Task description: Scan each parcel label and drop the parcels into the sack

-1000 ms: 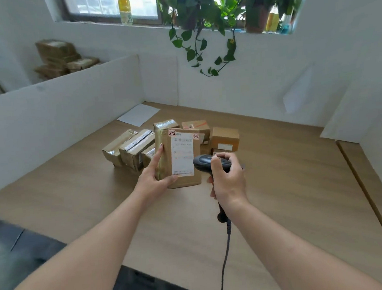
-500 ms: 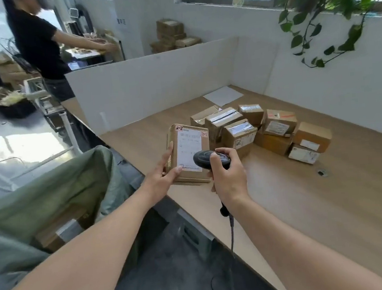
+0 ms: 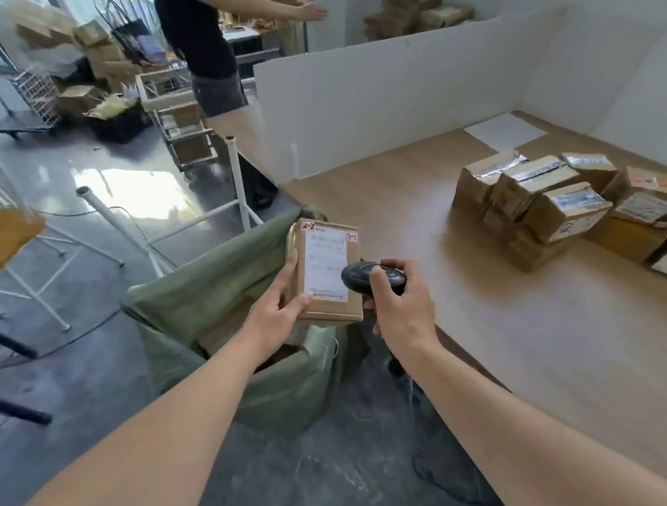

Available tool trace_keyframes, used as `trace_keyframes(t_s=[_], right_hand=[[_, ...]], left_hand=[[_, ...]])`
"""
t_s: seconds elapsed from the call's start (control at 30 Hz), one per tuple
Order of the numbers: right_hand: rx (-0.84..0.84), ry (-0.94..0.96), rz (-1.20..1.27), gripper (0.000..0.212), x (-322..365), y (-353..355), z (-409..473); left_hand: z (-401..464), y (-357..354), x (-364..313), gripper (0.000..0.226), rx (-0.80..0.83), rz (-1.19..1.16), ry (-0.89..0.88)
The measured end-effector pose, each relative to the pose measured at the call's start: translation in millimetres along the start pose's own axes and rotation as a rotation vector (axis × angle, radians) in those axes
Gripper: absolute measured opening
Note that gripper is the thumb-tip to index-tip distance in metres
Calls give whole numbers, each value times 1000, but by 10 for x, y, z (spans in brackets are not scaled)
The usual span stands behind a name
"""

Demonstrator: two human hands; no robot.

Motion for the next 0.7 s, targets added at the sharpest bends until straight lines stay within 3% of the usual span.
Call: trace_keyframes(t_s=[0.47,0.7], right_hand=[[114,-156,-101,23,-420,-1376,256],[142,-235,-131,19,-712,-1688,597]], left_hand=[[680,1036,971,81,-40,300,144],[1023,966,1357,88,129,544,118]])
Point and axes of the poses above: each hand's wrist, its own z-axis towards the middle knuckle, its own y-axis out of the back of the hand, x = y × z, the point moved 7 cm from there along z, towards the middle knuckle, and after that the axes turned 9 degrees about -x, right-handed, at the moved point
